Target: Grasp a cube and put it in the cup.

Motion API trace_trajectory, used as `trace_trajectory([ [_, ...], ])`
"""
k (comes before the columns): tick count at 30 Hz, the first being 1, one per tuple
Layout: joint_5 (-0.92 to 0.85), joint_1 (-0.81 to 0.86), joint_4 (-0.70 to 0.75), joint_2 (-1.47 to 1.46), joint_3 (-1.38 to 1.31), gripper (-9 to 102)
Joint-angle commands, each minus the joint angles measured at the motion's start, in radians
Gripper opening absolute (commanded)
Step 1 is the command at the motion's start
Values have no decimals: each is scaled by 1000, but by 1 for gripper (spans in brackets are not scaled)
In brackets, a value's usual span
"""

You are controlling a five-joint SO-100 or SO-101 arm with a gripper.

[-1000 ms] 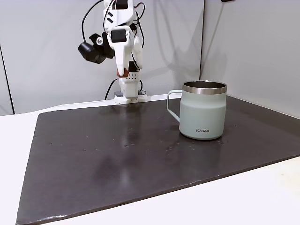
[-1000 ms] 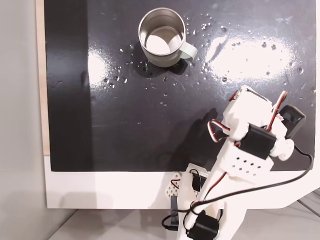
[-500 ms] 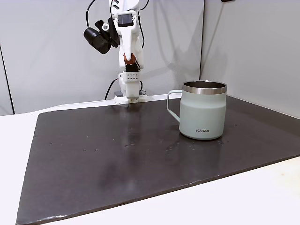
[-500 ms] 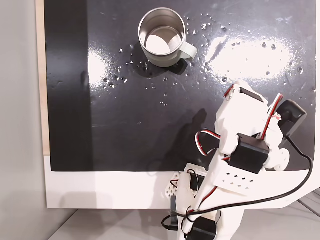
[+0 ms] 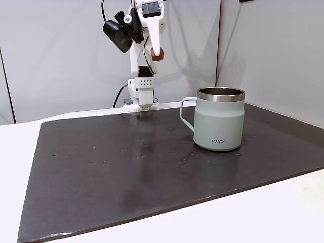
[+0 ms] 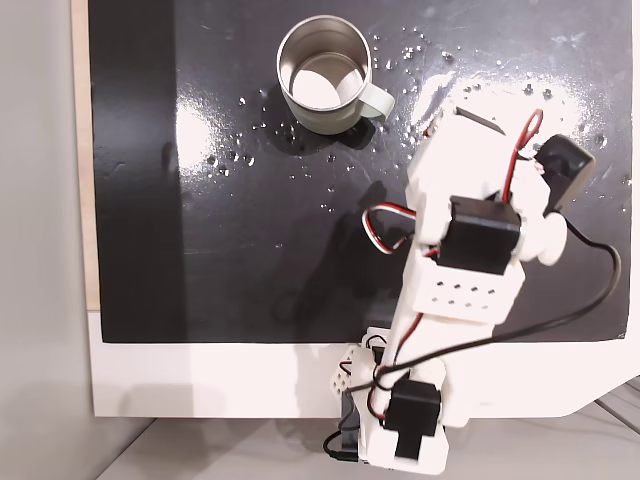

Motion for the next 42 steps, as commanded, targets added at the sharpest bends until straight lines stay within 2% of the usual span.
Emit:
trace_trajectory([
  [1,32,-32,18,-48,-130,4],
  [12,124,-124,89,-296,-428,4],
  [33,69,-272,18,-680,-865,4],
  [42,67,-311,17,-733,-905,4],
])
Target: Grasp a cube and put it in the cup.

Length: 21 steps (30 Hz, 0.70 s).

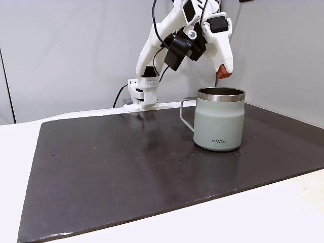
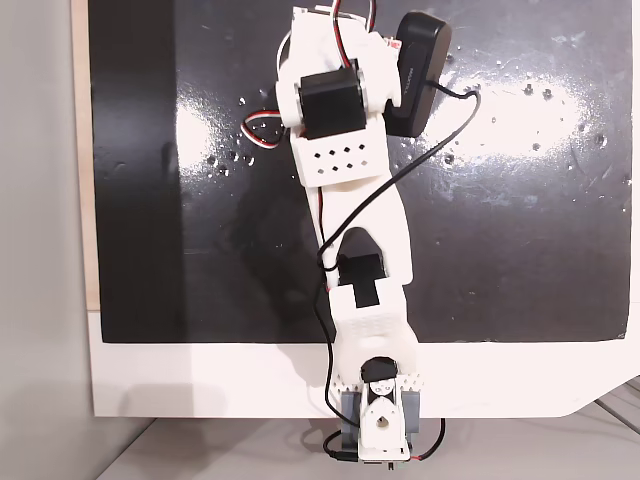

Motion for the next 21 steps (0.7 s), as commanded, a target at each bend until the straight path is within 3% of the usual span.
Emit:
trace_trajectory([
  [1,-5,2,-12,12,-60,4],
  [11,-17,2,2,21,-63,5],
  [16,-31,-2,15,38,-63,19],
  [21,-41,-14,35,49,-61,26],
])
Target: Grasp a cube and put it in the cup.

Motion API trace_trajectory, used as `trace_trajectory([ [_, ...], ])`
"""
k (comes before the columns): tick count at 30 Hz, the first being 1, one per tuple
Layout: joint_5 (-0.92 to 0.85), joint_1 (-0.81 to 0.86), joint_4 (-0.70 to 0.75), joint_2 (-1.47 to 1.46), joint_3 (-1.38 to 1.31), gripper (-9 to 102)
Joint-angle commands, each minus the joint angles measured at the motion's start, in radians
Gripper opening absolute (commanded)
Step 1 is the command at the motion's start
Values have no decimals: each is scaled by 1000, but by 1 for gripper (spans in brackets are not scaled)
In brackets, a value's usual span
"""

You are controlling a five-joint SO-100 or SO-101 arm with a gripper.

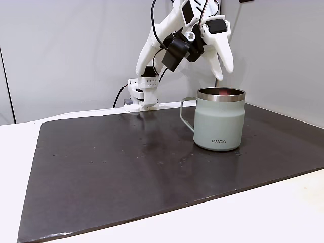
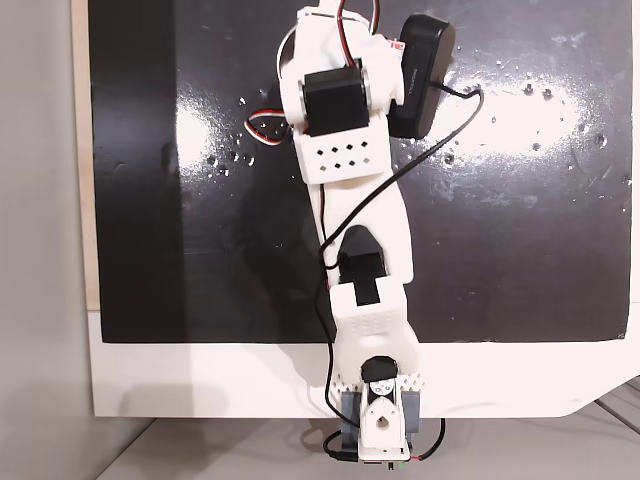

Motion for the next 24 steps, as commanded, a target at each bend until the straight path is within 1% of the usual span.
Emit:
trace_trajectory([
  [1,-14,-12,3,63,-61,26],
  [24,-37,-83,6,153,12,24],
])
